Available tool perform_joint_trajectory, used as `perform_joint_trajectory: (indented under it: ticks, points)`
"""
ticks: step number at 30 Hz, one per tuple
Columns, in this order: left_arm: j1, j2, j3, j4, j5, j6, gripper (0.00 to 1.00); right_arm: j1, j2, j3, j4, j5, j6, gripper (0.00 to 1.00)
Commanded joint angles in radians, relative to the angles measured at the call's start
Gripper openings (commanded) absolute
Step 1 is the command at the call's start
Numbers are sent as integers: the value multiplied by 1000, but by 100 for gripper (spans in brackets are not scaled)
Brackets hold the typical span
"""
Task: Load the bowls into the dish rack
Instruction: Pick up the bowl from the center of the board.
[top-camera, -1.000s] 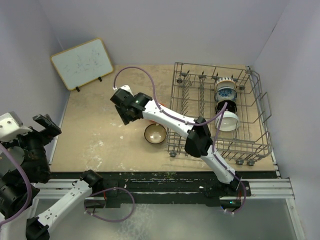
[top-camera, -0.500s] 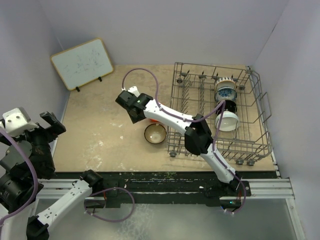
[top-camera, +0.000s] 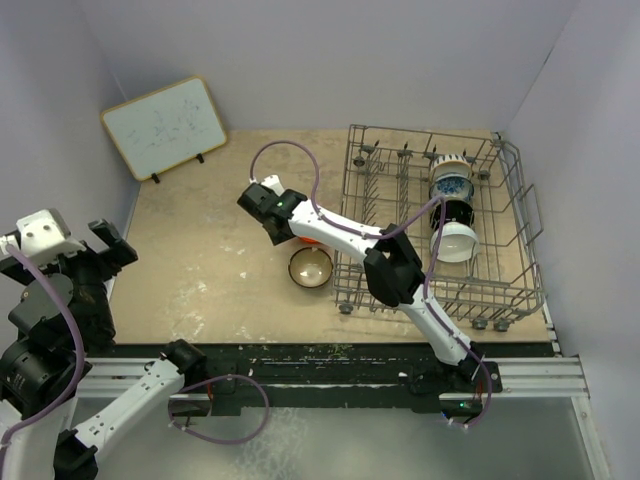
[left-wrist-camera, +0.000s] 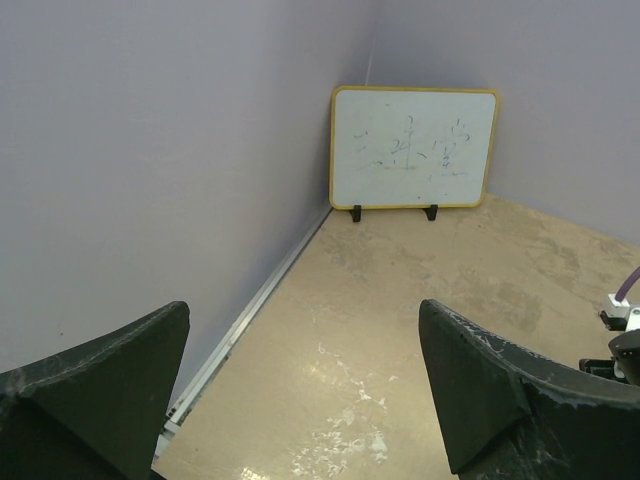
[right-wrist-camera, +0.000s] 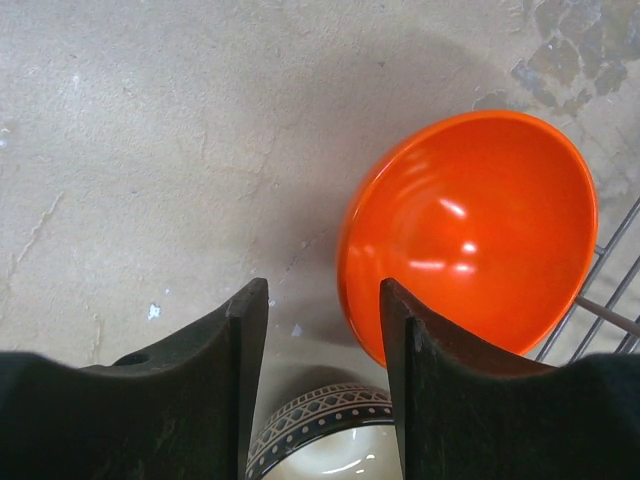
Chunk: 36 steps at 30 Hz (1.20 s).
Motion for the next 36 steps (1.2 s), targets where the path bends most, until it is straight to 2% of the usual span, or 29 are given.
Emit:
perform_joint_trajectory:
  ticks: [1,4,8,18,21,26,29,31,33,36]
  points:
    - [-8,21,-8,32,13,3,99,-15,24,-28,56,39,-25,51]
    - [-8,25,-10,34,14,3,99,-20,31,-36,64,65,-30,49]
    - [-7,26,-14,37,15,3,99,-26,40,-39,76,94,-37,34]
    - [-9,22,-13,23,13,-9,99,-31,82,-39,72,117,-50,33]
    - [-8,22,-13,17,12,-14,99,-35,87,-39,71,122,-53,20]
    - [-7,21,-12,13,10,-17,99,-40,96,-40,70,105,-72,18]
    - [-8,18,-13,10,11,-19,99,-40,96,-48,68,98,-73,13]
    - [-8,19,-13,6,12,-22,99,-40,92,-54,71,95,-75,14]
    - [-8,17,-13,4,13,-26,99,-40,92,-54,73,94,-78,24]
    - [-7,17,-11,1,12,-30,99,-40,99,-50,70,89,-85,28]
